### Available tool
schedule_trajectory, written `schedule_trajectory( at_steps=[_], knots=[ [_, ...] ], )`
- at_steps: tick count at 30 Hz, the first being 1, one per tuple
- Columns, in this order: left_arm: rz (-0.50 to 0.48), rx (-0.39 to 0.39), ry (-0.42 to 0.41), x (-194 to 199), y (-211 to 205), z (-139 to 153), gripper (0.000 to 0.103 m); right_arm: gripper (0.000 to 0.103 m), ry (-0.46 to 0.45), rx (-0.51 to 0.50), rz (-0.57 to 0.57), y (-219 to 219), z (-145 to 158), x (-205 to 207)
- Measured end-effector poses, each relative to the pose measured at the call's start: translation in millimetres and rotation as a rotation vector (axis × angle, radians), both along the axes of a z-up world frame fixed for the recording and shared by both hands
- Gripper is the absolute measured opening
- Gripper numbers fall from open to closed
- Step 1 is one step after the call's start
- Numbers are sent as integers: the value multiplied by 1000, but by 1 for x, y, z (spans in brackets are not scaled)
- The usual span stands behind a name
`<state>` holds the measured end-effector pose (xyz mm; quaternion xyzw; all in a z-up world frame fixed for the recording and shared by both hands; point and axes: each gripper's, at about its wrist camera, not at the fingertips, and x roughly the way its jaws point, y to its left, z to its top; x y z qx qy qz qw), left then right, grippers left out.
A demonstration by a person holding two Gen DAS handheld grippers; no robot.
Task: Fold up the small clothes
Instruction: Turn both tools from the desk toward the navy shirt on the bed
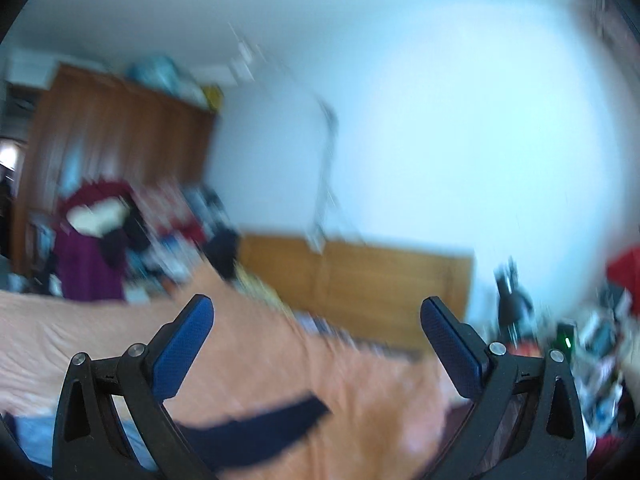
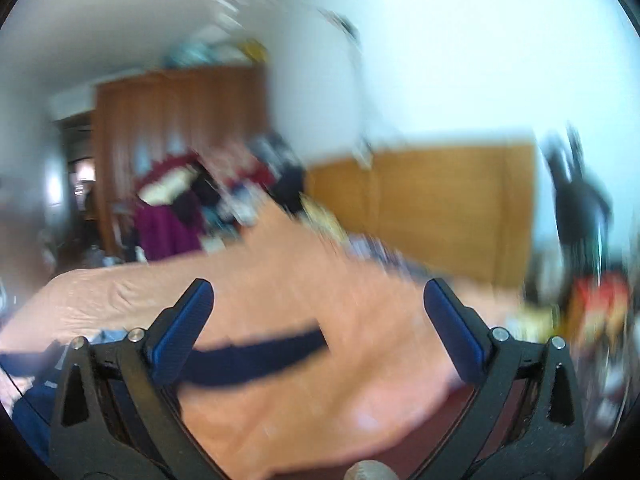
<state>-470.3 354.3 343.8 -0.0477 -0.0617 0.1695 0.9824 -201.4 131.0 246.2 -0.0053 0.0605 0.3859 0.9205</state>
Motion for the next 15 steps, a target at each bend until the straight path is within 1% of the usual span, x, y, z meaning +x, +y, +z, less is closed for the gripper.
schedule_trajectory(
  at_steps=[1,2,3,4,5,7,8,9,11,13,14,15],
  knots=[
    [61,23,-64,-36,2,12,103,103,-85,23,17,4,13,-21],
    [117,43,-113,-63,4,19,103,103,-179,53,37,7,24,-43],
    [184,68,-171,-94,3,24,103,103,-255,78,50,8,31,-60],
    [238,97,-219,-126,4,28,103,103,-351,110,62,11,37,-80],
    [287,122,-249,-157,5,32,103,103,-446,147,68,13,40,-96],
    [394,144,-249,-200,11,37,103,103,-589,213,81,17,37,-116],
    [455,157,-237,-222,14,39,103,103,-634,223,90,23,37,-124],
    [491,164,-228,-238,16,40,103,103,-651,218,114,28,37,-127],
    [598,183,-212,-282,19,43,103,103,-631,207,207,42,37,-123],
    [686,182,-206,-314,20,44,103,103,-570,199,339,59,37,-110],
    [734,179,-217,-335,20,47,103,103,-532,182,390,67,37,-105],
    [757,177,-236,-354,20,51,103,103,-476,152,434,79,36,-96]
  ],
)
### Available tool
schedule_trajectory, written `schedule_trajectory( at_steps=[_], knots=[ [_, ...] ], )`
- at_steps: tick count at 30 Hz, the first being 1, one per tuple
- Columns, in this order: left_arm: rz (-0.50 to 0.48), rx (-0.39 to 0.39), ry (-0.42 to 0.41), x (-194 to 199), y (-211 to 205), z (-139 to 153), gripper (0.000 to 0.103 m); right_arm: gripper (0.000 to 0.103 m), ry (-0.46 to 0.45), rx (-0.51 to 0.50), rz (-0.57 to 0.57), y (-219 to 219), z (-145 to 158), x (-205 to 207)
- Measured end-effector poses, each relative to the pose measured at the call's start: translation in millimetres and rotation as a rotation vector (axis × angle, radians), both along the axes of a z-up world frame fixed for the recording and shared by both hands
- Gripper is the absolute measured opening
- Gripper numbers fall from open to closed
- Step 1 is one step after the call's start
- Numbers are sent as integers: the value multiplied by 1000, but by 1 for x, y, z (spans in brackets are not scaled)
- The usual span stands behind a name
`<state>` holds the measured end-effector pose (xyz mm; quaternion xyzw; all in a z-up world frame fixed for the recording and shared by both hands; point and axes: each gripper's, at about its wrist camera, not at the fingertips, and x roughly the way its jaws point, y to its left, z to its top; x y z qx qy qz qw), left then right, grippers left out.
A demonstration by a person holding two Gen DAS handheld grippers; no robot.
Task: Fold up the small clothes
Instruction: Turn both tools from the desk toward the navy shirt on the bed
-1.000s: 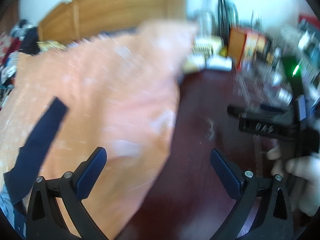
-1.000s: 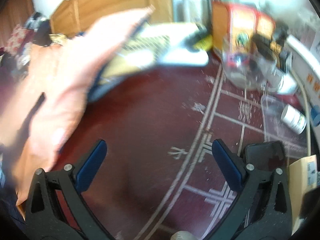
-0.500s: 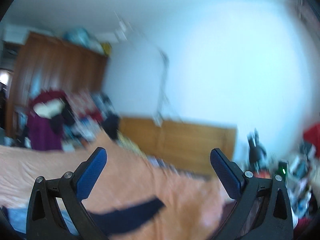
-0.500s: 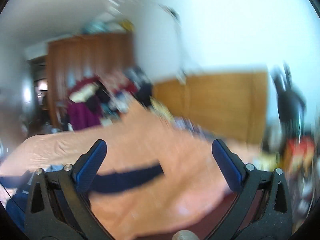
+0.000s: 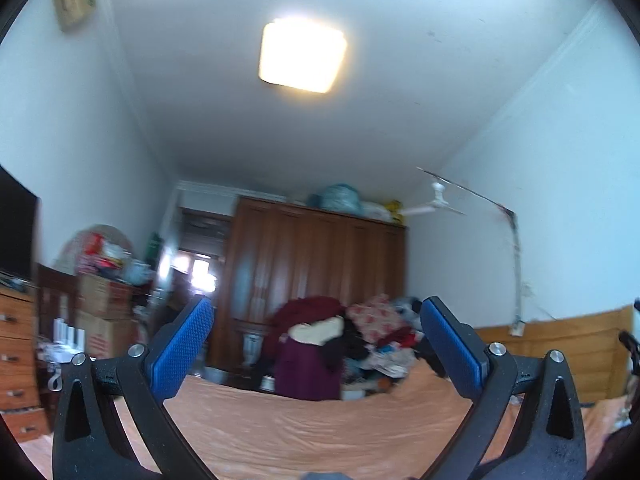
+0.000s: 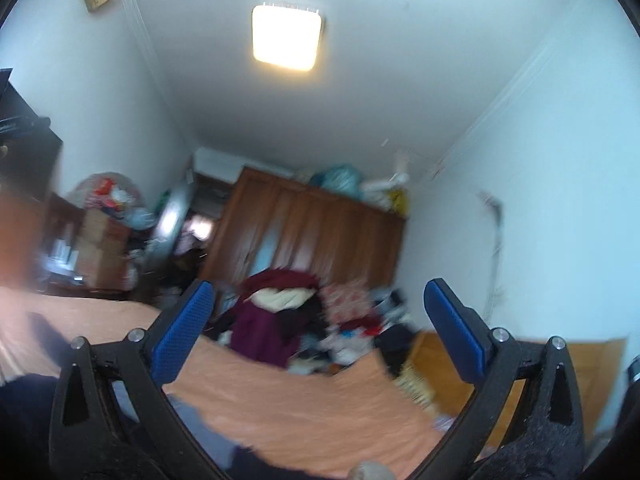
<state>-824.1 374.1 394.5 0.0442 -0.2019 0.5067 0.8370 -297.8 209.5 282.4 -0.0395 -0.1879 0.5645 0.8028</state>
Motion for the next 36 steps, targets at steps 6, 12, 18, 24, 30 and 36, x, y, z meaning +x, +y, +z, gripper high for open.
schedule_trajectory(
  at_steps=[6,12,18,24,30,36],
  knots=[
    [211,14,-154,-125,-8,23,103,103,47,-91,76,39,-1,0],
    [419,18,-117,-209,-21,31,103,103,-26,-88,30,35,6,-41],
    [442,-181,59,-204,20,-24,103,103,-16,-194,21,42,-18,-51],
    [349,-508,149,-151,116,-131,103,103,154,-427,91,73,-65,-51],
    [277,-805,116,-131,195,-269,103,103,284,-655,125,99,-127,-56],
    [304,-1062,57,-146,270,-395,103,103,392,-811,99,132,-188,-46]
  ],
)
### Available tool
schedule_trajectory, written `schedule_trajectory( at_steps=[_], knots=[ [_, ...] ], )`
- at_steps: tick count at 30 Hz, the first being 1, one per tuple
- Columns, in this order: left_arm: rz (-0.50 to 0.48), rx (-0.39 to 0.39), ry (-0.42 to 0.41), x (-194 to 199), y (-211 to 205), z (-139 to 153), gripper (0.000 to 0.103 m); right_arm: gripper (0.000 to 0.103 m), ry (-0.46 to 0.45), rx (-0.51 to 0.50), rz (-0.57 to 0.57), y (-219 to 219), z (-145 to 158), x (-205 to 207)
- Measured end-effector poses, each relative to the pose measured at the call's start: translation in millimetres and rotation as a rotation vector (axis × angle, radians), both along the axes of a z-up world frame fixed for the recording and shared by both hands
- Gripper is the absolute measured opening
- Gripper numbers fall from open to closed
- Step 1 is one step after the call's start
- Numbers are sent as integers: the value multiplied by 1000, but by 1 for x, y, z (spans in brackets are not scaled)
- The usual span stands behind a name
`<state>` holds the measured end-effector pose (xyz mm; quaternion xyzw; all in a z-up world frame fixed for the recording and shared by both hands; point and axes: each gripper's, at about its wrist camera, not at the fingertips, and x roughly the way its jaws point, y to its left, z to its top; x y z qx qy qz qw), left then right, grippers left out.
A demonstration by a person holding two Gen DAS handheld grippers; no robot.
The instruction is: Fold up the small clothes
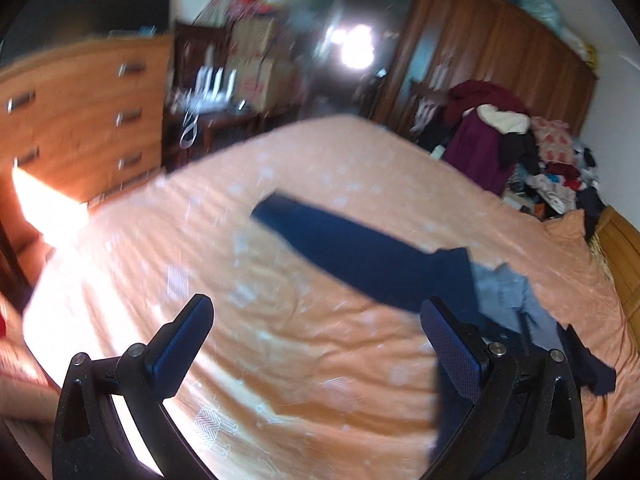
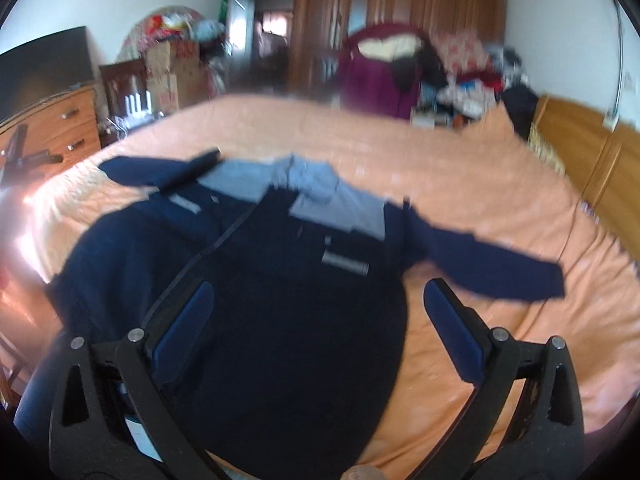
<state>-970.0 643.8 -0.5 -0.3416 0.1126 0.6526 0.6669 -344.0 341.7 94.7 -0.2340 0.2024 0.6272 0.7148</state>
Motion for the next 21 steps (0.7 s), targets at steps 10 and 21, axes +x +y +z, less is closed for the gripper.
schedule_trajectory(
  at_steps=[10,21],
  knots=[
    [-8,-235,83,11,72,-99,103,103,77,-196,-115,102,-83,22],
    [-20,-362,288,41,84,-103,103,103,180,-318,-243,128,-142,51]
  ],
)
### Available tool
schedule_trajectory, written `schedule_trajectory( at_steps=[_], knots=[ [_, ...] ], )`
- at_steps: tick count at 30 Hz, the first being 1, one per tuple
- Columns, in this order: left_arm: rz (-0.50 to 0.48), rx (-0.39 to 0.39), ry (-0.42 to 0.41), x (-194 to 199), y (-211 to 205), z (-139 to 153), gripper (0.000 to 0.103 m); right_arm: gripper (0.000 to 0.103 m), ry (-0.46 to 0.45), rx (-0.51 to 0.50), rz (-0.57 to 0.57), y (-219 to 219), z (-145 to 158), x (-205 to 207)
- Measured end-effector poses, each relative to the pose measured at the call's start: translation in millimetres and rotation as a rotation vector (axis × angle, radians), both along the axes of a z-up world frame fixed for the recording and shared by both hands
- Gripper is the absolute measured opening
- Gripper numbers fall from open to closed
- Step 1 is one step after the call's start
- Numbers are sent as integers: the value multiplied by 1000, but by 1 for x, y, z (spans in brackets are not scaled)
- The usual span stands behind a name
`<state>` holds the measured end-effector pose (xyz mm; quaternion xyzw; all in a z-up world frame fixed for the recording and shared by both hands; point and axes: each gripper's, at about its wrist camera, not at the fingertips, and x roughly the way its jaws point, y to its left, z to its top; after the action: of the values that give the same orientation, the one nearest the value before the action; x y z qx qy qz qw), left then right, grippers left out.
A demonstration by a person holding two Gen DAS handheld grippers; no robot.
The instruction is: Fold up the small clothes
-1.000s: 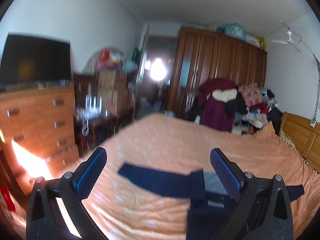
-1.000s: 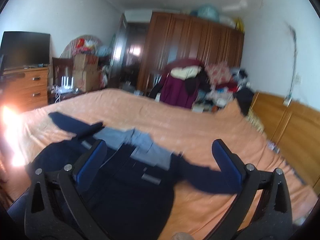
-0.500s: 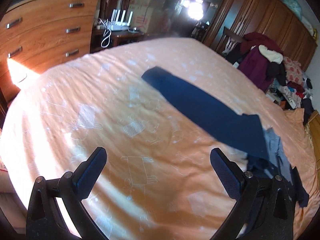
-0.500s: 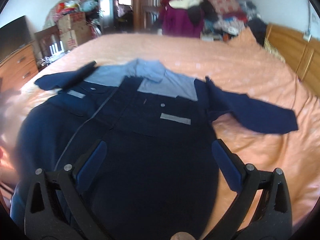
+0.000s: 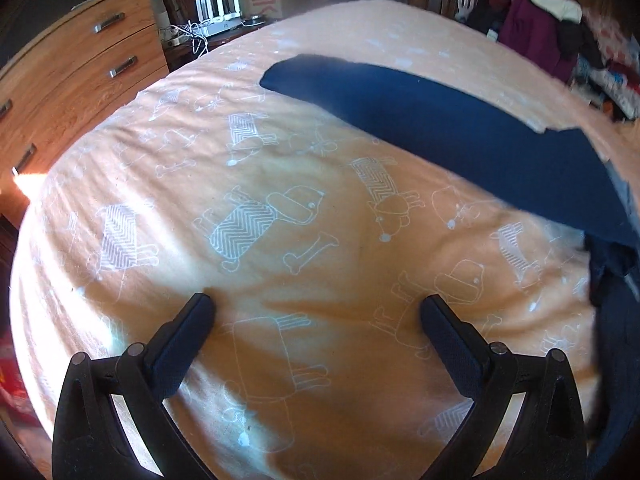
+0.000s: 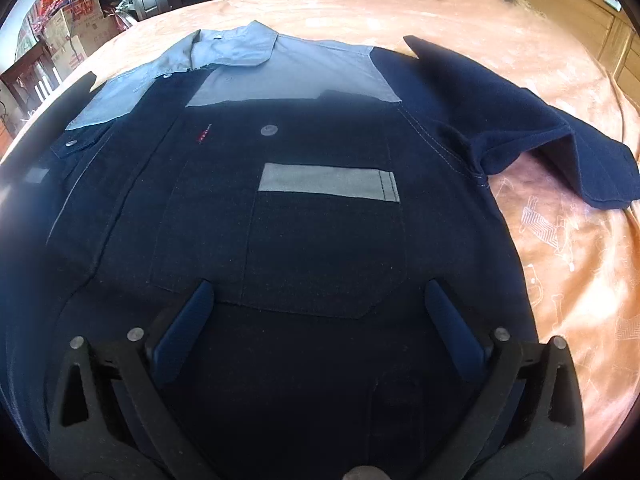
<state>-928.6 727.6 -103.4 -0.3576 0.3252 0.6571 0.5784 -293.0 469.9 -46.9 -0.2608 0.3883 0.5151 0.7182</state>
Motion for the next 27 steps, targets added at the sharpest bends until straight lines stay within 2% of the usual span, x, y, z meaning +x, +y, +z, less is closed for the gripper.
schedule_trajectory(
  at_steps=[6,11,27],
  knots=[
    [2,61,-29,-5,-10,2,103,103,13,59,2,-12,-2,2],
    [-2,56,-28,-8,-9,3,103,103,7,65,4,-22,-1,3],
    [-6,66,-31,-8,-6,1,103,103,12,58,3,-9,0,3]
  ],
)
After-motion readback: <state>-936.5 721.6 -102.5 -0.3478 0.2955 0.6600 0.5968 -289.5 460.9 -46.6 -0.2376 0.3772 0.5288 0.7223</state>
